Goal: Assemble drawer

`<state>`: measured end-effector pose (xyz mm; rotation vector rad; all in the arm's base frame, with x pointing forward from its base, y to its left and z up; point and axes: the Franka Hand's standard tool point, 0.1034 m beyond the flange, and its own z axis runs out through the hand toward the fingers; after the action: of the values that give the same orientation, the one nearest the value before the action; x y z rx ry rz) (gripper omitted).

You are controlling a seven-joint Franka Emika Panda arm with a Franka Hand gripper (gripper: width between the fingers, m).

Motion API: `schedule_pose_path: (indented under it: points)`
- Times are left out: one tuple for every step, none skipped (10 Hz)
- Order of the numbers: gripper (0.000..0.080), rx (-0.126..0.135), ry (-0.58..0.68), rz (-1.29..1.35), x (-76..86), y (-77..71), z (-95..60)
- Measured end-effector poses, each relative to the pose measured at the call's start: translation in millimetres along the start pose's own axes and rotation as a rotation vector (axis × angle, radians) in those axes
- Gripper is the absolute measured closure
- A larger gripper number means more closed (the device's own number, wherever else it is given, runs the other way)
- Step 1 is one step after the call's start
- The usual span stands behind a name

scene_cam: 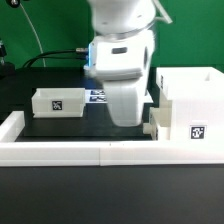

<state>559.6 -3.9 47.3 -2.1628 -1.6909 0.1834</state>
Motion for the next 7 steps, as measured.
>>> schedule_pose_path:
  points:
    - [0.0151,-0.002,0.001,0.002,-1.6,0.7,-1.3]
    - [0.0151,-0.002,0.001,0.005,-3.1,0.9,-1.1]
    - [0.0151,0.000,0.001,0.008,-4.7,1.1,0.0]
    - [0.0151,0.003,0.001,0.011,-3.3,0.6,2.0]
    - [0.0151,0.005,0.001,0.015,1.2,-0.2,3.5]
    - [0.0151,0.007,0.001,0.027,6.3,0.4,5.2]
    - [0.0151,0.008,0.002,0.029,11.2,1.4,6.7]
